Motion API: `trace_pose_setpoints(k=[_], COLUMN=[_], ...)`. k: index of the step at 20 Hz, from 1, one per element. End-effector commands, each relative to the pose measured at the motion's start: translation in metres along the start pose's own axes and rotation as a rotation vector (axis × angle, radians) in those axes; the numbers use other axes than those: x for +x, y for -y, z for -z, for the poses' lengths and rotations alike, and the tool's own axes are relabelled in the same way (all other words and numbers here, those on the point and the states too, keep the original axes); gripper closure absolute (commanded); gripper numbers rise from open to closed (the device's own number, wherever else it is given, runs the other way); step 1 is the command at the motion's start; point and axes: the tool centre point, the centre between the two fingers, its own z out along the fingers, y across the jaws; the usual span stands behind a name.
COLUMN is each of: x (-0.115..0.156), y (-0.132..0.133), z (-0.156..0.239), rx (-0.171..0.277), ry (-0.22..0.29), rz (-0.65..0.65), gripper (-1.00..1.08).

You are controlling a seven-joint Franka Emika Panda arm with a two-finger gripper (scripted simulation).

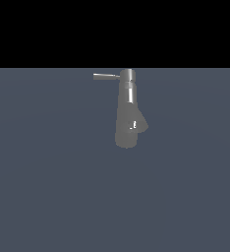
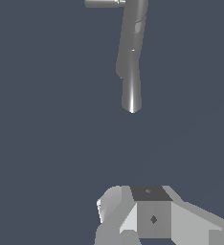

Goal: Turn on the faucet by rotating a designated handle.

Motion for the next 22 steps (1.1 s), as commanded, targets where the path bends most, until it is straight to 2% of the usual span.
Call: trace_pose_setpoints(k=[1, 11, 22], x=[0.003, 0.035, 0.104], y=[0.0, 0.003, 0.011], z=[0.0, 0.001, -0.009], rx=[0.001, 0.004, 0.009], ry=[0.001, 0.005, 0.016], rz=[-0.01, -0.13, -0.379], gripper=[1.08, 1.08, 1.08])
